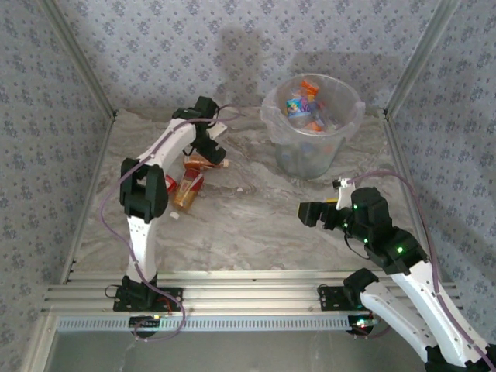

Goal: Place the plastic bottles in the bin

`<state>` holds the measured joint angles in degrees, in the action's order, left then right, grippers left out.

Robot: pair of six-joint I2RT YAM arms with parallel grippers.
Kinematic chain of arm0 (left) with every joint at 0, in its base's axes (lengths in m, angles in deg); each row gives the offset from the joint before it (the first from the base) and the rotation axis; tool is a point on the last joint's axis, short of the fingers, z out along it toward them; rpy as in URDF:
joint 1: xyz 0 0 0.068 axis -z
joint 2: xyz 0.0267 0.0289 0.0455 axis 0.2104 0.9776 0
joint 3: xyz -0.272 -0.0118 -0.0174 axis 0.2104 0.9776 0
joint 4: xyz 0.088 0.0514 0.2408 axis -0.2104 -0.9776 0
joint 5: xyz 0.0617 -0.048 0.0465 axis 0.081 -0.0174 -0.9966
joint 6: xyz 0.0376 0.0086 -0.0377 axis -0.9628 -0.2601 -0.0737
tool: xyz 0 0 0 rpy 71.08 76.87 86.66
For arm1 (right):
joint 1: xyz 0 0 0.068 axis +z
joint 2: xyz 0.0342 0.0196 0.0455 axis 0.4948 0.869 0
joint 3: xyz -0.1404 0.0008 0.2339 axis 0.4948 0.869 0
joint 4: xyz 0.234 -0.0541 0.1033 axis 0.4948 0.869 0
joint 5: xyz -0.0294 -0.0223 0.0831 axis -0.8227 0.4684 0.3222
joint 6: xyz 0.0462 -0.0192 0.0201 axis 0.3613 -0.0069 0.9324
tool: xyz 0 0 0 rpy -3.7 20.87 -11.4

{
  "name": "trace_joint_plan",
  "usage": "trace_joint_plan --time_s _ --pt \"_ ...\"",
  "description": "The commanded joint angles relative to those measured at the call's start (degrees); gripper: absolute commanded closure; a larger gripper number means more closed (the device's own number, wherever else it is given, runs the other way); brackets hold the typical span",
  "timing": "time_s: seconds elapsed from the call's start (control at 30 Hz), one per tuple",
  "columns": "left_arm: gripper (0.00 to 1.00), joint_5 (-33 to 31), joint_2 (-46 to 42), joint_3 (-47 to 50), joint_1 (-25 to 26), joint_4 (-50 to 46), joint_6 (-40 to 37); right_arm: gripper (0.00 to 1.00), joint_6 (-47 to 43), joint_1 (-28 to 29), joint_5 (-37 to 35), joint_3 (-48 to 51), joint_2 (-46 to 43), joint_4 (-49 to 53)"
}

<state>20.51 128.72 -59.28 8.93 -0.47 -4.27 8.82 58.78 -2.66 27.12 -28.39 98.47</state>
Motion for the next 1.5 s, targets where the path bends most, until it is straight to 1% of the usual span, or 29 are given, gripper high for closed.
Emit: trace_joint_plan --time_s 0.0,0.33,0.7,0.87,0.93,1.03,1.13,1.27,1.47 --pt "0.0 1.14 2.41 -2.52 -0.73 -3.13 -1.72 0.0 -0.65 -0.3 0.36 0.73 -0.48 0.82" --pt "0.0 0.55 6.01 -3.74 -1.31 -3.8 -1.01 0.0 -0.23 -0.56 0.93 1.76 -0.64 0.02" --pt "0.01 -0.64 8.5 -4.56 -1.61 -4.01 1.53 0.0 0.3 -0.74 1.14 1.81 -1.3 0.03" --pt "0.11 -0.38 9.68 -5.74 -1.66 -4.19 2.59 0.0 0.51 -0.74 1.15 2.09 -1.29 -0.41" --pt "0.13 -0.19 10.2 -6.34 -1.66 -4.35 3.01 0.0 0.5 -0.74 1.15 2.1 -1.3 -0.47" --pt "0.2 0.85 11.29 -7.94 -1.66 -4.88 3.75 0.0 0.56 -0.74 1.19 2.08 -1.3 -0.45" --pt "0.3 2.35 12.48 -9.88 -1.66 -5.69 4.66 0.0 0.69 -0.75 1.1 2.21 -1.24 -0.5" --pt "0.3 4.35 13.83 -12.32 -1.66 -6.9 6.58 0.0 0.86 -0.83 0.97 2.18 -1.3 -0.69" --pt "0.24 5.92 14.3 -14.46 -1.62 -9.34 9.71 0.0 1.01 -0.88 0.89 2.44 -1.28 -0.93"
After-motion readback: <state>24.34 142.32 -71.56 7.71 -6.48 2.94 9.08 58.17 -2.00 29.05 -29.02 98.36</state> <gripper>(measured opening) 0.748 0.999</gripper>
